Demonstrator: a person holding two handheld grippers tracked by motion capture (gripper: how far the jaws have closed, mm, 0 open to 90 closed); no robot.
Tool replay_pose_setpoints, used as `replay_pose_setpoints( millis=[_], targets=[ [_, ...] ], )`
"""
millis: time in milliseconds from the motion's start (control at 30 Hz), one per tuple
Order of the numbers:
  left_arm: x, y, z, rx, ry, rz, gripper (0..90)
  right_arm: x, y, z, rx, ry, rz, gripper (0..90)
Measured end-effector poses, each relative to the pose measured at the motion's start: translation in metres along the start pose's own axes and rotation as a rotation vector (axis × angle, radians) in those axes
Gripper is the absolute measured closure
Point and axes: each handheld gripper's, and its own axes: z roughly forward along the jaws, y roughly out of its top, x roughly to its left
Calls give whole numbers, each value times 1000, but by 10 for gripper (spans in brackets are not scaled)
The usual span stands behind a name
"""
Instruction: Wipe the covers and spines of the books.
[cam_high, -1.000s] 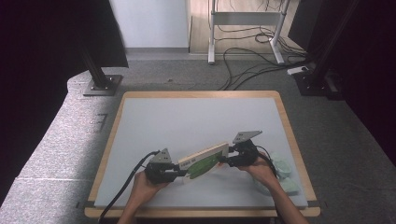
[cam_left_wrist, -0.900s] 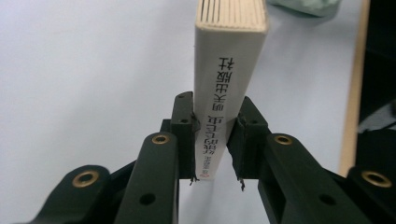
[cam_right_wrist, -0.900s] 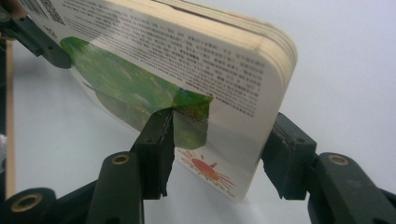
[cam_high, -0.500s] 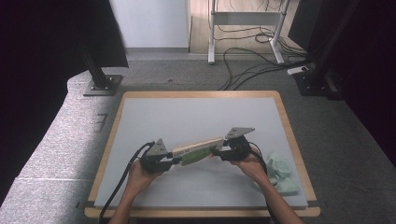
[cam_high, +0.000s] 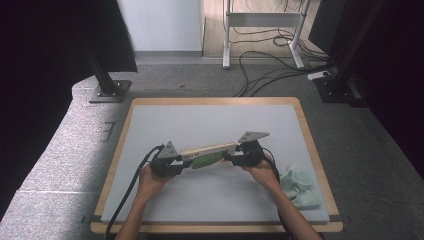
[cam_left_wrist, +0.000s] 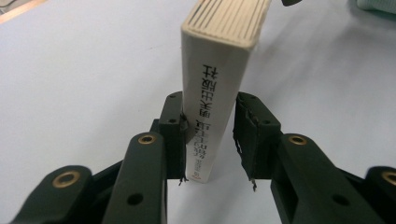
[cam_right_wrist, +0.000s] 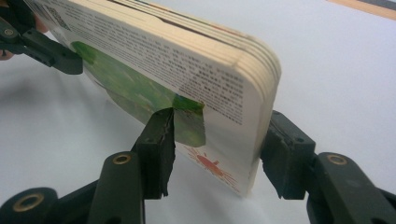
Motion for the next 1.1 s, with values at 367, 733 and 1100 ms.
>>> replay_pose_setpoints(
  millis=[367, 733, 1100],
  targets=[
    [-10, -4, -4, -32, -11, -43, 612, 5, -3, -12, -7, 16, -5, 446],
    [-23, -4, -16, -48, 3, -102, 440, 13, -7, -22, 10, 30, -16, 384],
    [-37, -12, -14, -6, 42, -162, 240, 23, -19, -29, 44, -4, -27, 316]
  ],
)
